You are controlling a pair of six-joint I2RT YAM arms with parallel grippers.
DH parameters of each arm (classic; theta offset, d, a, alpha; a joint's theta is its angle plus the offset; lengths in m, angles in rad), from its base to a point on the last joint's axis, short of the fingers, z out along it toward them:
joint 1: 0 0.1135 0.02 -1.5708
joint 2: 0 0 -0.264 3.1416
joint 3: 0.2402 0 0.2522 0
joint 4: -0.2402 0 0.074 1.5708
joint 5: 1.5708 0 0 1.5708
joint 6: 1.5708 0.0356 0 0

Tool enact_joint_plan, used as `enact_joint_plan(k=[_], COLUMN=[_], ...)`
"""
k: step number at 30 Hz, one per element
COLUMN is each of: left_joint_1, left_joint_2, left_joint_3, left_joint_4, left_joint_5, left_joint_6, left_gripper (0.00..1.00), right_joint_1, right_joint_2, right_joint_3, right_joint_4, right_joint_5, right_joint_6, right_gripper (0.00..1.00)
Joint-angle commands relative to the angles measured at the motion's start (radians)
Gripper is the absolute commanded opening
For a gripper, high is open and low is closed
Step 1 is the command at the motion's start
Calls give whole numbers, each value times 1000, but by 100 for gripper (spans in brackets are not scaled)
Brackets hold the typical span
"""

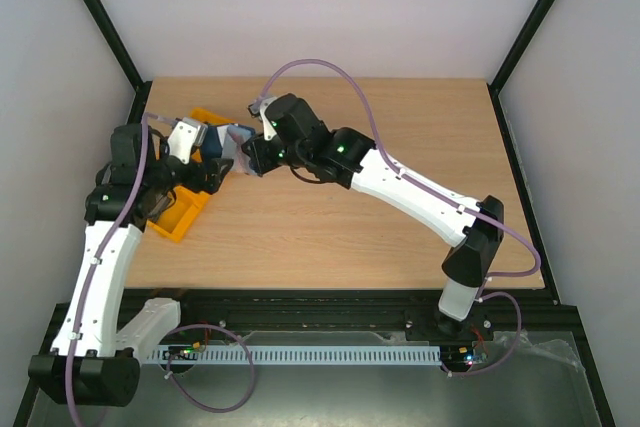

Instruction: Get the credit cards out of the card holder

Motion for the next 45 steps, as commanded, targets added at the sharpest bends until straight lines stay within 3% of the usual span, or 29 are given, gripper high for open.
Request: enact_joint_plan(k=[1,4,9,12,16,21,28,32,35,44,45], left_joint_1=[-32,-63,-74,-54,-5,-10,-14,-15,-20,-52,-50], left_joint_2=[7,27,69,68,52,55,56,52,53,66,70], left_joint_3=[55,51,29,46,60,49,65,70,51,-55,-63], left_joint_4=[-30,-7,67,82,58,-1,-30,-49,-15,140,152], left_joint_5=[57,-48,-353,-382,-131,307,323,483,616,617,626], left_joint_6=[27,33,49,32,10,10,17,32,-12,-179,-194], left_gripper=[99,99,99,99,99,99,98,94,81,4,3], right_joint_1=[-9,-8,-12,-32,-74,-101,-141,-142,-142,-142,-143], right_joint_2=[-17,-11,-35,-70,-137,-219,-305,-329,-330,-278,-276], right_joint_3=[19,21,2,-33,-134,-241,-338,-355,-372,-377,-376], right_joint_4=[78,88,109,120,187,247,333,315,338,371,365], right_joint_5=[-14,-40,-109,-143,-253,-393,-592,-645,-627,-575,-579], right_joint_6=[57,64,49,42,22,-50,-90,-156,-154,-94,-100], right_gripper=[2,2,2,2,2,2,2,2,2,2,2])
